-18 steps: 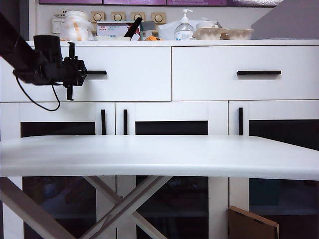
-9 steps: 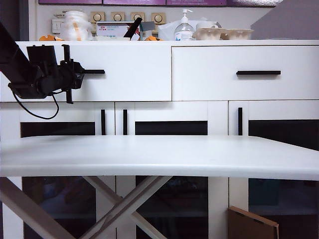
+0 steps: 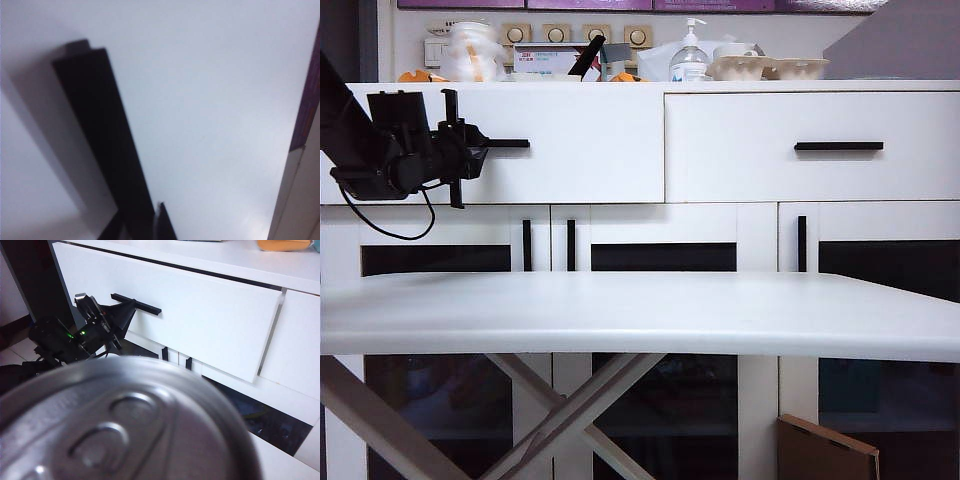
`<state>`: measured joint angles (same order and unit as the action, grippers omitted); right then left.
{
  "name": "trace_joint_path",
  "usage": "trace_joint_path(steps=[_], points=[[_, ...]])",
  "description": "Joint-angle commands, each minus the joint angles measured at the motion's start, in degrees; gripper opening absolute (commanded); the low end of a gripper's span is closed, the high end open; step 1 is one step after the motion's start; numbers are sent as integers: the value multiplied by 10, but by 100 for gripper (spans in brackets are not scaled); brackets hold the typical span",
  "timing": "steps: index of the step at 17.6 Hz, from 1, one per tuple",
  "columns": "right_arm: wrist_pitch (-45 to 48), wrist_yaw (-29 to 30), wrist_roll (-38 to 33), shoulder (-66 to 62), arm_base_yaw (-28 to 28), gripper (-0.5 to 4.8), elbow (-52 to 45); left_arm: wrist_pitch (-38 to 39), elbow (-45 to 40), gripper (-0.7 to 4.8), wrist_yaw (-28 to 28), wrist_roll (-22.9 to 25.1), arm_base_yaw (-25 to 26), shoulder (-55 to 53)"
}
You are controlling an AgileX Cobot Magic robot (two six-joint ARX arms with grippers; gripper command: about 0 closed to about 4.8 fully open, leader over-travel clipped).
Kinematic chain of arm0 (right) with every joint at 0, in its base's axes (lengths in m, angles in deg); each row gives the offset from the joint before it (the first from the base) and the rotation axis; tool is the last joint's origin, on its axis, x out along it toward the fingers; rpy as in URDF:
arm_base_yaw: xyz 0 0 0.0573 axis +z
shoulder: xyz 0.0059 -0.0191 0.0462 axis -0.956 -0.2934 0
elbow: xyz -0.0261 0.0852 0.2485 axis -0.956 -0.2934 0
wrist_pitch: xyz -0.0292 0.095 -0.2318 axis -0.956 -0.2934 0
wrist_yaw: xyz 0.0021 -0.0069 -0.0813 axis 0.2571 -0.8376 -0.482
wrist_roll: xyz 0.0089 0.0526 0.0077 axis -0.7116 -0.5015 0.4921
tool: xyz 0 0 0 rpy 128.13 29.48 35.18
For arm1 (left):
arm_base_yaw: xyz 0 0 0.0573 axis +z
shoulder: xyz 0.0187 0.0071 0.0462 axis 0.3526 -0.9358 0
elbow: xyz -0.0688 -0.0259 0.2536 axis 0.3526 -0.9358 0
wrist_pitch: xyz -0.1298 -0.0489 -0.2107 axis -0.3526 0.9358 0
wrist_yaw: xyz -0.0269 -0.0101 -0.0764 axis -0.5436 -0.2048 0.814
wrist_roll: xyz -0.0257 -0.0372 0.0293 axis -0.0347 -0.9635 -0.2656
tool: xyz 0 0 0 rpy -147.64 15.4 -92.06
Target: Pick up a can of beer from the white table, open the left drawer, place the beer inside the drawer, and finally close the drawer.
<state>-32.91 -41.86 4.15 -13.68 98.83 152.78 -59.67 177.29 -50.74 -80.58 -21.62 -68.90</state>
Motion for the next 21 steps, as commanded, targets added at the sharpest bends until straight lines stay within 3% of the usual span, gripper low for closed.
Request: trace_joint_path(steps=[1,11,21], points=[[35,1,2,7,1,53,7,-92,-24,-6,34,18,4,12],[33,2,2,7,1,53,7,-220,-347,-6,18,26,10,185],[26,3,2,8,1,53,7,-280,-628,-6,7,41,10,386]])
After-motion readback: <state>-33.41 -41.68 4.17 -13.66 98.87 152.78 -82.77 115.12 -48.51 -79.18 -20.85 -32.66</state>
